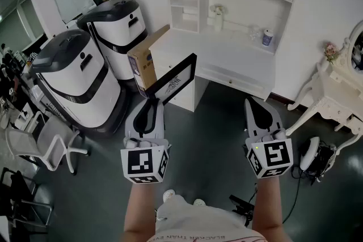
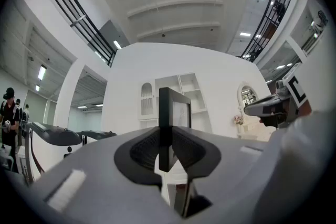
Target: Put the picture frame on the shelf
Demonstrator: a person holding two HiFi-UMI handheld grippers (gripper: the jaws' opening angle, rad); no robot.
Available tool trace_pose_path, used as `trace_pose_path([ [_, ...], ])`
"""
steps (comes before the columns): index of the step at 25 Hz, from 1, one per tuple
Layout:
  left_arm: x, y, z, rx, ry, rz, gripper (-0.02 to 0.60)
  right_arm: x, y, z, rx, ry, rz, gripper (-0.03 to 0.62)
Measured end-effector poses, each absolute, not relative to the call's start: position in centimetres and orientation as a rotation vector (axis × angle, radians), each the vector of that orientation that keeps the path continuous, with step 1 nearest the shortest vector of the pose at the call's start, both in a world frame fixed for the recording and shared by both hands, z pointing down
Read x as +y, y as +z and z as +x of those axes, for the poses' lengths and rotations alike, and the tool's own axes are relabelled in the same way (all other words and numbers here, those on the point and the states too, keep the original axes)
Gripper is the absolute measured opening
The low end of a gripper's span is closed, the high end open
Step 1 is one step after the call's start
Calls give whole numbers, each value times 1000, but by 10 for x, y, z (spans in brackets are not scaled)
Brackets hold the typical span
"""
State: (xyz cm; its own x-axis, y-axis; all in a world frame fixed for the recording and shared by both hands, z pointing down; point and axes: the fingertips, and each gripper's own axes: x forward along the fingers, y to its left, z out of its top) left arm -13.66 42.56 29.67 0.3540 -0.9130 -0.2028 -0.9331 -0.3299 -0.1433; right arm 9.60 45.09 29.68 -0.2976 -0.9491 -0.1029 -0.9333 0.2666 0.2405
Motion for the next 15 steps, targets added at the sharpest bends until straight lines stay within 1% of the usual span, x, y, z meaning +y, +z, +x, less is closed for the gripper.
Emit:
trace_pose_path([
  [8, 428, 293, -116, 1652, 123, -2384, 78, 456, 293, 108, -2448, -417, 1801, 6],
  [15, 400, 290, -115, 1681, 133, -2377, 78, 438, 295, 120, -2447, -420, 1791, 5],
])
